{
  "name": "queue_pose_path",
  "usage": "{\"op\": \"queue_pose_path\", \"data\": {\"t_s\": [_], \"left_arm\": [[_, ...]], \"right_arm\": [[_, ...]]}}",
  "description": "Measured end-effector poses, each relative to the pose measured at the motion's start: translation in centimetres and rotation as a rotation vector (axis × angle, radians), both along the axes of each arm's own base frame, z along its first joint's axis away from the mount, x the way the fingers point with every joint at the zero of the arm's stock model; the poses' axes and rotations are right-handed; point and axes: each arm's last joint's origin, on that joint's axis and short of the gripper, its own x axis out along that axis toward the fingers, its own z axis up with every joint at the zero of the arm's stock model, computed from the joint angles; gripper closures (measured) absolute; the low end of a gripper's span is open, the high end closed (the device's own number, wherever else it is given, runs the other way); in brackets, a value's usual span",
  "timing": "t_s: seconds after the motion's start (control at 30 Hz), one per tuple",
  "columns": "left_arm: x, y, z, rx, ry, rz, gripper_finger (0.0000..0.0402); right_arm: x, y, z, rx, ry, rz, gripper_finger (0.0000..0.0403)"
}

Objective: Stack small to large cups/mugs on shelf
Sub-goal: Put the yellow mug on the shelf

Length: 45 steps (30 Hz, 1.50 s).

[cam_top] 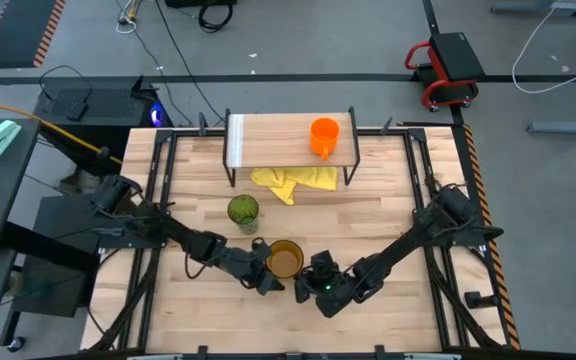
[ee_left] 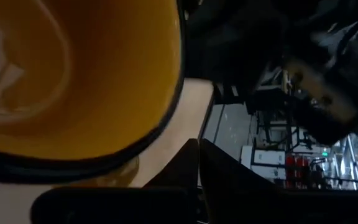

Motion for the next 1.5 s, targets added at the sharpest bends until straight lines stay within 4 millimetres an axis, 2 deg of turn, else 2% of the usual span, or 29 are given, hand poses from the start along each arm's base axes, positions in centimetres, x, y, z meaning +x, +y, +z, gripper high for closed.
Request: {"op": "queue_pose_path", "data": {"t_s": [0.13, 0.37, 0.47, 0.63, 0.73, 0.9, 1.07, 1.33, 1.5], "left_arm": [[-0.2, -0.4, 0.4, -0.011, -0.013, -0.053, 0.0390], [-1.2, -1.3, 1.9, -0.013, -0.041, -0.110, 0.0387], [-2.0, -1.2, 1.9, 0.035, 0.040, -0.120, 0.0388], [-3.6, -0.3, 1.0, 0.105, 0.266, -0.076, 0.0393], [-3.7, 0.2, 0.6, 0.105, 0.322, -0.044, 0.0387], [-2.9, 1.0, 0.7, 0.085, 0.294, -0.006, 0.0382], [-2.5, 1.6, 0.9, 0.077, 0.266, 0.012, 0.0393], [-2.4, 1.8, 0.9, 0.068, 0.268, 0.028, 0.0384], [-2.3, 1.8, 0.9, 0.064, 0.263, 0.034, 0.0391]], "right_arm": [[-1.1, 0.1, 1.5, -0.028, 0.022, 0.009, 0.0396], [-4.4, 1.6, 4.9, -0.009, 0.025, 0.070, 0.0396], [-6.2, 2.2, 5.8, 0.000, 0.054, 0.079, 0.0399], [-8.3, 2.6, 5.9, 0.010, 0.111, 0.054, 0.0400], [-8.4, 2.7, 5.9, 0.013, 0.108, 0.040, 0.0400], [-8.1, 2.4, 5.7, -0.004, 0.106, 0.026, 0.0400], [-7.8, 2.1, 5.7, -0.024, 0.112, 0.032, 0.0400], [-7.6, 1.8, 5.7, -0.039, 0.118, 0.036, 0.0400], [-7.4, 1.7, 5.7, -0.051, 0.122, 0.041, 0.0400]]}}
